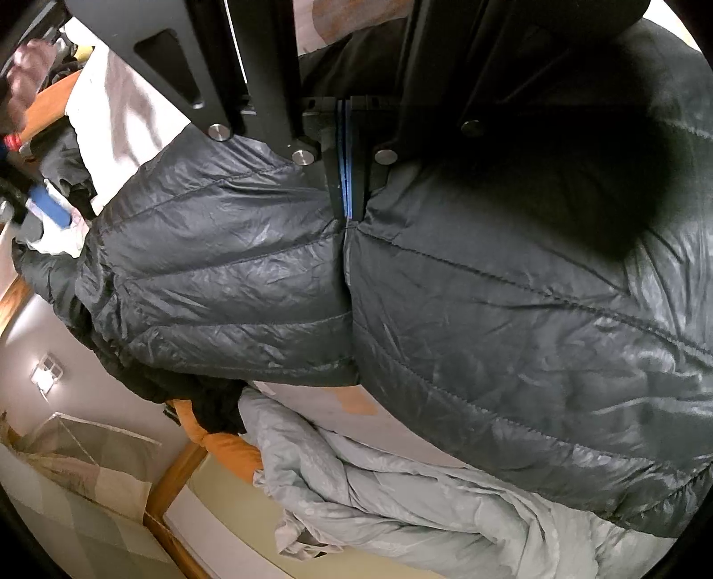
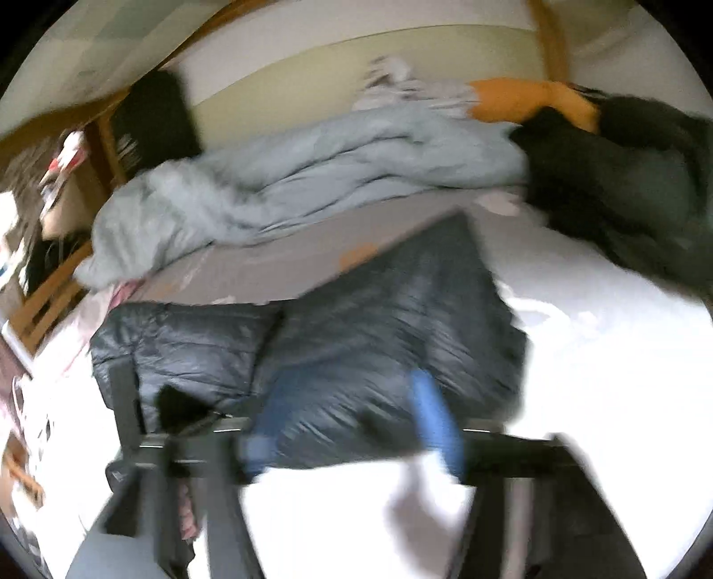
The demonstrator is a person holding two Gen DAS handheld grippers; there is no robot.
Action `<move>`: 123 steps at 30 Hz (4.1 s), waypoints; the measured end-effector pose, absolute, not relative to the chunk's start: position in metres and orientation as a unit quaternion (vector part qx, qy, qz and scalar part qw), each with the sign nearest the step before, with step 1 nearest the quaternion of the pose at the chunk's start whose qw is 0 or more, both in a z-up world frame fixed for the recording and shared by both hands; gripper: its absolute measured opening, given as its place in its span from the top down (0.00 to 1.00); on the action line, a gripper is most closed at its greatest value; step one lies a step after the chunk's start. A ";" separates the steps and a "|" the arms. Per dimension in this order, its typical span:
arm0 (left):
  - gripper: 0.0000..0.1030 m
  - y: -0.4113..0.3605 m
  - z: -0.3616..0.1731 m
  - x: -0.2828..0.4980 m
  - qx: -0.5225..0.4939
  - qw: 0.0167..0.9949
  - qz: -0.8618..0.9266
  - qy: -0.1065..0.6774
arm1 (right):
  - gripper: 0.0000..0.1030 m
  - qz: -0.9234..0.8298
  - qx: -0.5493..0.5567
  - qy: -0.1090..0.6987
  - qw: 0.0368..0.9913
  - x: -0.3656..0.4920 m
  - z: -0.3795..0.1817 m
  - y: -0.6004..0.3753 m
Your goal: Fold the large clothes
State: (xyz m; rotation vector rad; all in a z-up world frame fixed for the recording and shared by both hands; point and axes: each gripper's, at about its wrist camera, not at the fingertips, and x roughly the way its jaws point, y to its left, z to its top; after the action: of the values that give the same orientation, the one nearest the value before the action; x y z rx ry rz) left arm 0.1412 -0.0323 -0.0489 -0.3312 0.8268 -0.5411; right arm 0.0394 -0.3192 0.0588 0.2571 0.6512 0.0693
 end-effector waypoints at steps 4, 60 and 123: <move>0.96 -0.034 -0.049 0.141 -0.152 0.869 -0.255 0.395 | 0.23 0.014 0.213 0.333 0.918 0.031 0.029 -0.355; 0.73 0.086 -0.014 0.091 -0.147 0.849 -0.253 0.440 | 0.62 -0.035 0.098 0.188 0.977 0.037 0.105 -0.352; 0.07 0.065 0.044 0.096 -0.137 0.866 -0.370 0.308 | 0.23 -0.029 0.065 0.299 0.952 0.057 0.046 -0.205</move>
State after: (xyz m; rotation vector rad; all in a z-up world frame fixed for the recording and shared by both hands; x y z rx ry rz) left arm 0.0964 0.0646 0.0439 -0.2871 0.6448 -0.7755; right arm 0.0566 -0.2051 0.0461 0.1330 0.6076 -0.0594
